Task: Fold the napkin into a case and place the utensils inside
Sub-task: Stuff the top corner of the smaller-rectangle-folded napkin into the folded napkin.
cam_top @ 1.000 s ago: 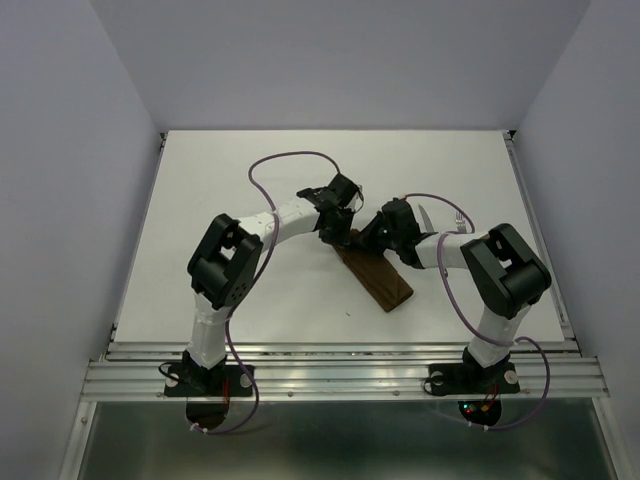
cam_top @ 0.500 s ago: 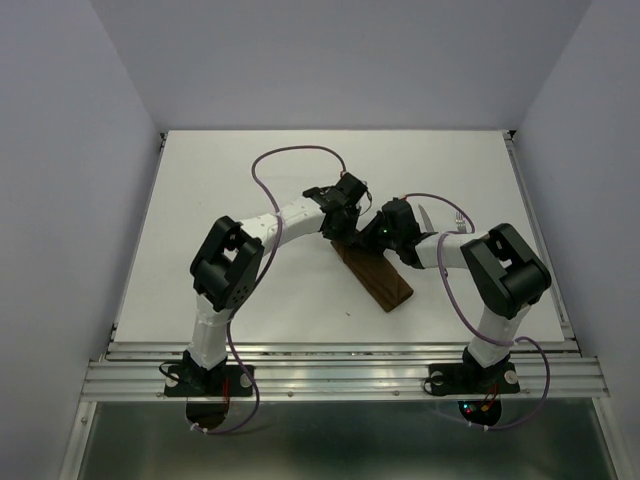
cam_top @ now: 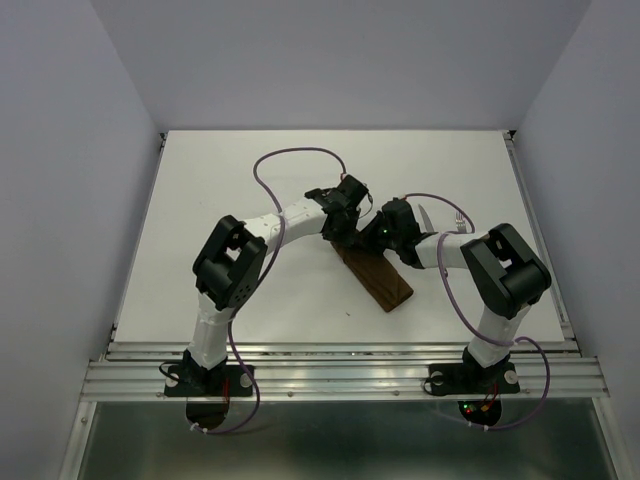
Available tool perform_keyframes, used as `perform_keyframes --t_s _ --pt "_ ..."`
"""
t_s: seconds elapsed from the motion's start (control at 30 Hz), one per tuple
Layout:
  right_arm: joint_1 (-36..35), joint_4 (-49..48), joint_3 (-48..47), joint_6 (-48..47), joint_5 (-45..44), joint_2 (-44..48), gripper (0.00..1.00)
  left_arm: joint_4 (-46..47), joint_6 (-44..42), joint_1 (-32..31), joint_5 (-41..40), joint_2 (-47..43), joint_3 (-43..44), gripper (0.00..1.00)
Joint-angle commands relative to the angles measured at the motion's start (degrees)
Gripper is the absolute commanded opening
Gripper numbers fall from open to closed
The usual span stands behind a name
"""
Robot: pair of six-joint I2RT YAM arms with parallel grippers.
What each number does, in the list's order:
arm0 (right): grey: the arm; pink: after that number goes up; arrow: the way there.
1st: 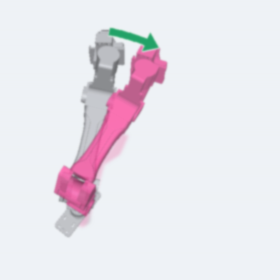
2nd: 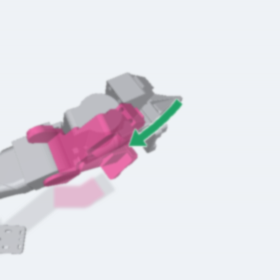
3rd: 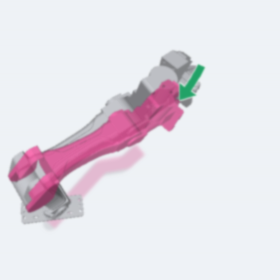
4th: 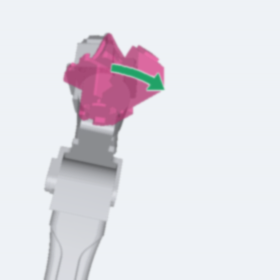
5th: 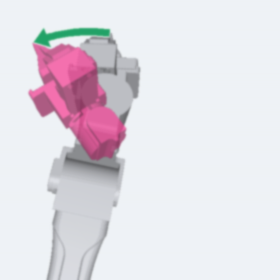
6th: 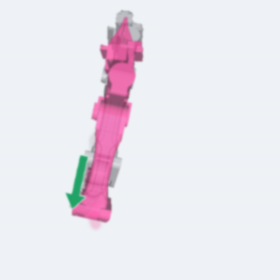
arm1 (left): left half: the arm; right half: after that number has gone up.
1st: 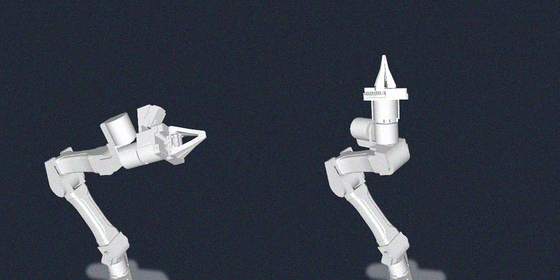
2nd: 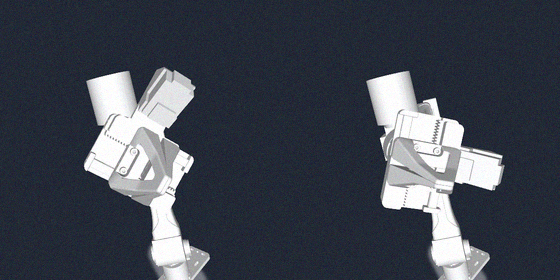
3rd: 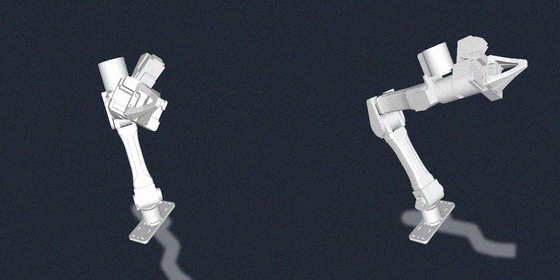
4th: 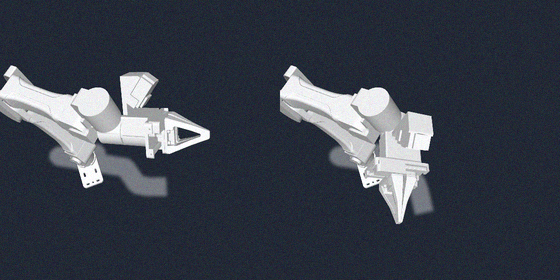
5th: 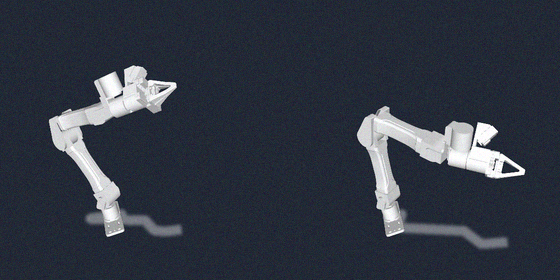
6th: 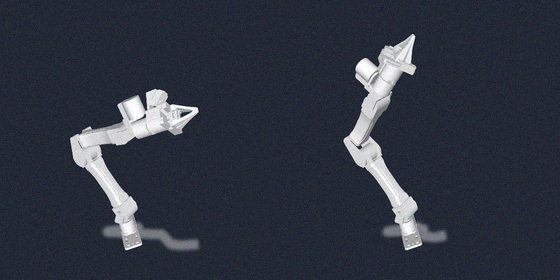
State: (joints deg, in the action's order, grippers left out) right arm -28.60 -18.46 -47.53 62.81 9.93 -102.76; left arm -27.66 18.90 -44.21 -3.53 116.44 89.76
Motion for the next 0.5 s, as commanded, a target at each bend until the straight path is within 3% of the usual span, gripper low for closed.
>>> perform_keyframes --t_s 0.0,0.17,0.47 --pt "-0.49 -2.99 -1.34 0.30 0.17 0.81 0.01 0.24 -0.53 -0.44 -1.04 -1.39 1.21 0.37" --pt "-0.49 -3.08 -1.51 0.21 0.26 0.81 0.01 0.94 -0.44 -0.71 1.76 -1.04 0.43 0.31" --pt "-0.49 -3.25 -1.34 0.30 0.35 1.25 0.01 -0.11 -0.44 -1.41 -1.30 0.62 1.47 0.31"
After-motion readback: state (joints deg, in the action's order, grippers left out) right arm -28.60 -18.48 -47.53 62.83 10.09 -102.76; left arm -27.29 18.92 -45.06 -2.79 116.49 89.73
